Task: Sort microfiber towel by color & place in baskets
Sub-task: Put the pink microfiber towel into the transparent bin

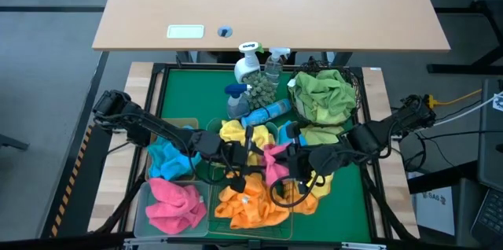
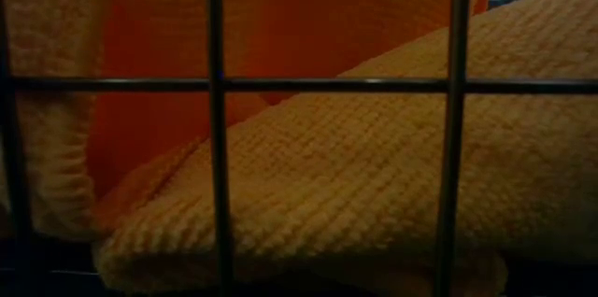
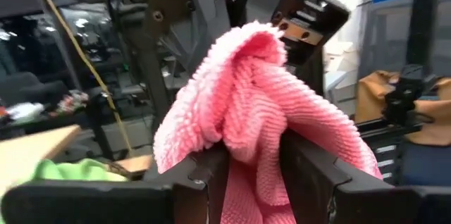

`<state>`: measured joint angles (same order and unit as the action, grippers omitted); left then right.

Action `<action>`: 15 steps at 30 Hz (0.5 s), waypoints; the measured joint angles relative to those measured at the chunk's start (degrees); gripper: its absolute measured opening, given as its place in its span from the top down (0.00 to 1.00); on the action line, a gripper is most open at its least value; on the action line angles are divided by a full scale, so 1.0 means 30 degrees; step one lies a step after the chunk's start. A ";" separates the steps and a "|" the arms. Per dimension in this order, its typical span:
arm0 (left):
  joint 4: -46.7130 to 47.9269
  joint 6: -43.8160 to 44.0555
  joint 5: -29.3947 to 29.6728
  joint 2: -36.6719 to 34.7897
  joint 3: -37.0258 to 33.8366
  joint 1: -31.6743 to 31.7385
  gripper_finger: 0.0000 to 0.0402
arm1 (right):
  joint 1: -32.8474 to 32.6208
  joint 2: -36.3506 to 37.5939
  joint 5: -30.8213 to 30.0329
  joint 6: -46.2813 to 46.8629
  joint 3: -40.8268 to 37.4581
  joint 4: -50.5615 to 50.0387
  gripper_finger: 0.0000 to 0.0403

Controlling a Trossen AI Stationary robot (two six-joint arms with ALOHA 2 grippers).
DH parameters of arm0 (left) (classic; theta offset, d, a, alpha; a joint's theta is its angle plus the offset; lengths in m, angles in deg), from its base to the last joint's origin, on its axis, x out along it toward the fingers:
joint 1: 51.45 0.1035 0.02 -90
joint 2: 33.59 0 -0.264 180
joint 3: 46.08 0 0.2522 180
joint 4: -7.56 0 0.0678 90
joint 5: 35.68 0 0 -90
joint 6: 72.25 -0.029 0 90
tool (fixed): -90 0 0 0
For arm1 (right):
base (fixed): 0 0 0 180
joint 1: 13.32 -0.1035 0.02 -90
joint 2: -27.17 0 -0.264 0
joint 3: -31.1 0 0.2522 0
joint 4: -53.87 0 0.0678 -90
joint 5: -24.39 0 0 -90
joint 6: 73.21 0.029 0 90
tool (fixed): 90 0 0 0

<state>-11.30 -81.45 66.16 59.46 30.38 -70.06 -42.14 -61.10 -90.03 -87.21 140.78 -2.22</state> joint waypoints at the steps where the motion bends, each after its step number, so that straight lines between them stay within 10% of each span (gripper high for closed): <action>1: 0.0057 0.0364 -0.0236 0.0000 0.0000 0.0007 0.71 | 0.0000 0.0000 0.0007 0.0000 0.0000 -0.0061 0.96; 15: 0.0532 0.2044 -0.1137 0.0000 0.0000 0.0577 0.71 | 0.0007 0.0000 -0.0427 0.0007 0.0000 -0.0254 0.96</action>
<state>-9.71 -75.32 62.75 59.46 30.38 -68.33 -42.12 -61.10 -91.31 -87.19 140.78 -2.98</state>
